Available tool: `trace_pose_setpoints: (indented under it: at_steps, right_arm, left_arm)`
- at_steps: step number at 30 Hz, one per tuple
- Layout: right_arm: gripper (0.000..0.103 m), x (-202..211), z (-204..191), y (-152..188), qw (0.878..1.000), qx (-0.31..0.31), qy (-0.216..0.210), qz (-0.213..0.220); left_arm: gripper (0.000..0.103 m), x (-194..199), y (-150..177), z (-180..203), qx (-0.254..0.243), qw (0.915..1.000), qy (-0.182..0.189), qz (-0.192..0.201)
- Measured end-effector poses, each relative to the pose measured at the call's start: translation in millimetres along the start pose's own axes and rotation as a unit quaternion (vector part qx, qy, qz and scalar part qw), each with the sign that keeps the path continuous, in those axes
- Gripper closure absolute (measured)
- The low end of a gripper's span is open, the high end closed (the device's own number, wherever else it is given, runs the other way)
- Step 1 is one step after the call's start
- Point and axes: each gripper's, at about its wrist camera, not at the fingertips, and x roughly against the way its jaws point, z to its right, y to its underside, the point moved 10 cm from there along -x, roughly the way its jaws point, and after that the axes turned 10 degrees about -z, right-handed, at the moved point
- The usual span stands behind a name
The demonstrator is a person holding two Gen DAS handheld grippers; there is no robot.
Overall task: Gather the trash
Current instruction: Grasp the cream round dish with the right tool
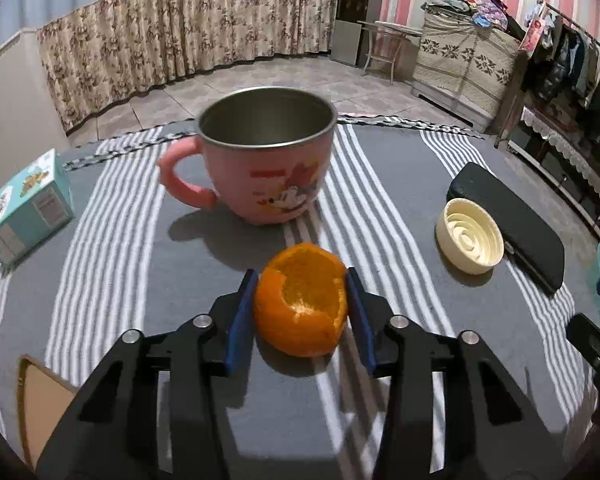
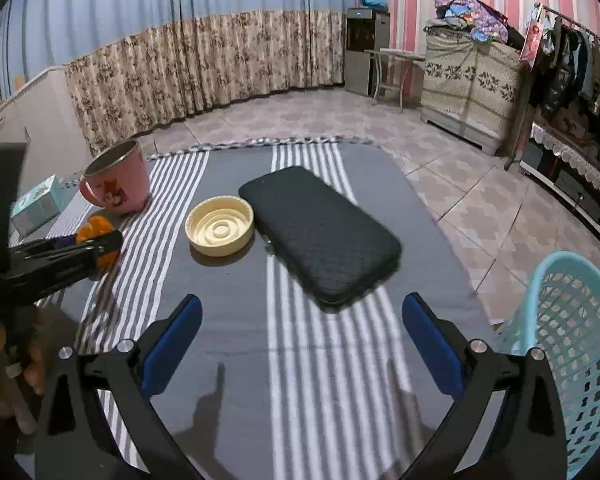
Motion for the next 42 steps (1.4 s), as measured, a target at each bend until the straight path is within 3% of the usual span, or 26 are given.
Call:
trace_pose_setpoints:
  at_steps: [9, 16, 19, 25, 35, 40, 42]
  right_arm:
    - [0.005, -36, -38, -15, 1.0, -0.001, 0.0, -0.025]
    - [0.007, -59, -71, -34, 0.999, 0.017, 0.012, -0.037]
    - [0.024, -57, -77, -34, 0.999, 0.015, 0.02, -0.038]
    - [0.024, -62, -78, -17, 0.998, 0.001, 0.028, -0.061]
    - [0.024, -77, -78, -39, 0.998, -0.004, 0.023, -0.06]
    - [0.042, -81, -81, -49, 0.998, -0.005, 0.014, -0.054]
    - [0.042, -80, -83, -49, 0.999, -0.002, 0.01, -0.051]
  left_arm:
    - [0.062, 26, 4, -52, 0.024, 0.9986, -0.044, 0.018]
    - [0.062, 45, -2, -76, 0.049, 0.9966, -0.045, 0.048]
    - [0.062, 47, -3, -83, 0.056, 0.9953, -0.059, 0.052]
    - [0.062, 47, -3, -96, 0.084, 0.9943, -0.041, 0.052]
    - [0.062, 43, 0, -90, 0.08, 0.9948, -0.039, 0.05]
    - [0.062, 42, 1, -89, 0.079, 0.9949, -0.04, 0.049]
    - [0.062, 42, 1, -89, 0.079, 0.995, -0.039, 0.048]
